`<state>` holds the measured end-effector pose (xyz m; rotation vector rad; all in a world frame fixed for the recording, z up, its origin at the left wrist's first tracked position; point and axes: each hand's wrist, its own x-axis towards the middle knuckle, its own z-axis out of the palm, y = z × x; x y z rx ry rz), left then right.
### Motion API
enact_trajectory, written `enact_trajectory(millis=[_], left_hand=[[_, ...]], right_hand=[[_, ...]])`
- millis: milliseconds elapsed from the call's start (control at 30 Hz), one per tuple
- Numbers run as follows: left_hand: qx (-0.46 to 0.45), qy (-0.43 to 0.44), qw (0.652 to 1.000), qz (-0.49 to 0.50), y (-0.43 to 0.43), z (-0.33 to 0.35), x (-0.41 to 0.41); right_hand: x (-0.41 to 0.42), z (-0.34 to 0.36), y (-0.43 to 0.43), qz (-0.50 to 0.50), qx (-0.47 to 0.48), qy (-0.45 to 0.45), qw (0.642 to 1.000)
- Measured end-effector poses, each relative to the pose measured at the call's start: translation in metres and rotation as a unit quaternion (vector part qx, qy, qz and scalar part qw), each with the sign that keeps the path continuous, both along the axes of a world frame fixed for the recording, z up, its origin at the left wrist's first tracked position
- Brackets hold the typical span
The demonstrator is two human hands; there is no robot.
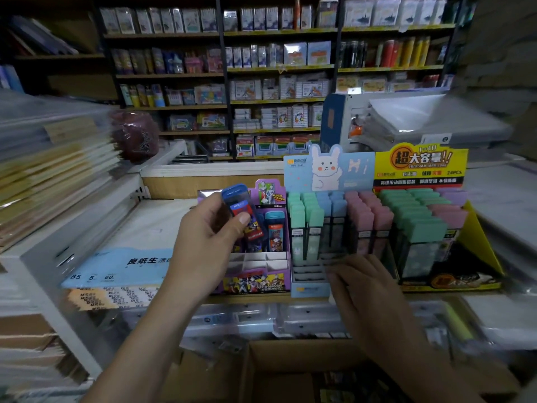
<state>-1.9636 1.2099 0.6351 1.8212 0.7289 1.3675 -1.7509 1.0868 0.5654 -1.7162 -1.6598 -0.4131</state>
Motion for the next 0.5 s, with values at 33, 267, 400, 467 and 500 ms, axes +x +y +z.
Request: enact_trajectory(millis=[33,267,400,467,500], left_hand=[[0.000,0.015,1.000,0.012,0.0015,0.0004,0.0007],[0.050,0.126,0.988,0.079,0.0050,-0.0007,0.0017],[0.082,0.158,0.974,0.137,0.0027,-0.0034,0.0058],[0.093,0.162,0.970,0.157,0.0000,-0.0045,0.0082],[0.095,0.164,0.968,0.165,-0.0008,-0.0057,0.0091]], right_hand=[[0.0001,-0.0002,0.0001,0.002,0.002,0.000,1.000],[0.0000,-0.0055,-0.0020,0.007,0.007,0.007,1.000],[0.0011,-0.0066,-0.0016,0.010,0.015,0.008,1.000],[0.0015,-0.0075,-0.0015,0.011,0.018,0.006,1.000],[0.0016,-0.0076,-0.0016,0.011,0.019,0.006,1.000]])
